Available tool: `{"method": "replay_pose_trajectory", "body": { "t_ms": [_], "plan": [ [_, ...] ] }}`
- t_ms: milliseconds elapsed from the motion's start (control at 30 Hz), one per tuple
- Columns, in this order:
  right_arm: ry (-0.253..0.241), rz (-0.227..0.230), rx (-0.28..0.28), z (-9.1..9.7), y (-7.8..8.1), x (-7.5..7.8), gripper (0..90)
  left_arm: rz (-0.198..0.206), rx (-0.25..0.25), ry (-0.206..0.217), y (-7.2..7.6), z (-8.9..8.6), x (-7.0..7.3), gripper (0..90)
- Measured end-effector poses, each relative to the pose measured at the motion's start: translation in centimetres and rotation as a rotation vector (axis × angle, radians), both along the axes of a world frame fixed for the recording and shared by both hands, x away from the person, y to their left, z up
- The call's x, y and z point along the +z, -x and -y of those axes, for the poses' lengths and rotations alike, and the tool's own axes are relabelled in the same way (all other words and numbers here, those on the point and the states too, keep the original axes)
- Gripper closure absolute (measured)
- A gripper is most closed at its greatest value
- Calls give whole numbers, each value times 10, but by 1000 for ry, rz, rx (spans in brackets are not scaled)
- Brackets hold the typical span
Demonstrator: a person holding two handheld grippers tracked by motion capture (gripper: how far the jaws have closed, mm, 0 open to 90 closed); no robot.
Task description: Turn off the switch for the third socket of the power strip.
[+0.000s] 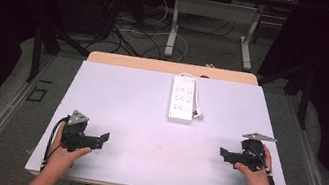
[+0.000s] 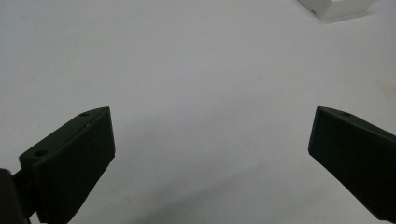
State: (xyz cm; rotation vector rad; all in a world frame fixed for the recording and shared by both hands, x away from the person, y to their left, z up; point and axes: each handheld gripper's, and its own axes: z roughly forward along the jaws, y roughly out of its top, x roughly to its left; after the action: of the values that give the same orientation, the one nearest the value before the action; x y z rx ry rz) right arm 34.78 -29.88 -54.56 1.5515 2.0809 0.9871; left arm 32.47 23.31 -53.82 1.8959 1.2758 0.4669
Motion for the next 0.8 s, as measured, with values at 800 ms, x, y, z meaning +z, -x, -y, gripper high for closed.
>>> {"method": "replay_pose_trajectory", "body": {
  "t_ms": [800],
  "plan": [
    [-21, 3, -54, 9, 0, -8, 0, 1, 0, -1, -1, 0, 0, 6]
  ]
}}
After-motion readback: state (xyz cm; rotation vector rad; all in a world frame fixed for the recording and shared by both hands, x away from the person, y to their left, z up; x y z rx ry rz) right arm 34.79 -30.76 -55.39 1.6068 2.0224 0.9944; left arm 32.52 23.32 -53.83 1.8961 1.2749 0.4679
